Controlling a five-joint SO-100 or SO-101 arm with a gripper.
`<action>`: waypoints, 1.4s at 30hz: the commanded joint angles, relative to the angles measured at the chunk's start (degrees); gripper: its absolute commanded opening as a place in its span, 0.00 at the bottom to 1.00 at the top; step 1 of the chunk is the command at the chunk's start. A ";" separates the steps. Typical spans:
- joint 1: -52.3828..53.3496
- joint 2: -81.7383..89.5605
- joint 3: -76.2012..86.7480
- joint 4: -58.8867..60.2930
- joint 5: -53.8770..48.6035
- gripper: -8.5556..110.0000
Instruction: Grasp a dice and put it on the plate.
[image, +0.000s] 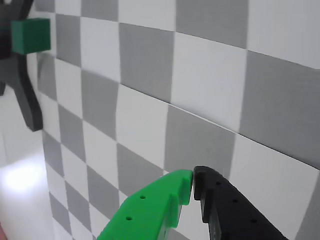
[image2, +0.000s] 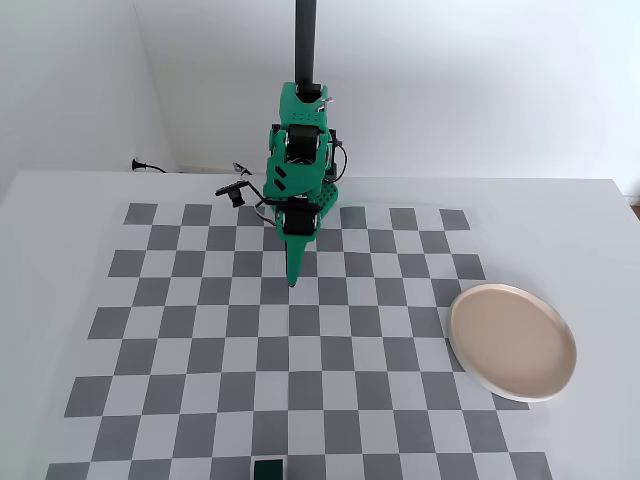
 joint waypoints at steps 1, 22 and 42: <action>0.70 0.62 -0.97 -7.56 -7.29 0.04; 1.85 0.62 -0.97 -14.77 -56.87 0.04; 0.00 -8.53 -1.32 -29.00 -71.54 0.28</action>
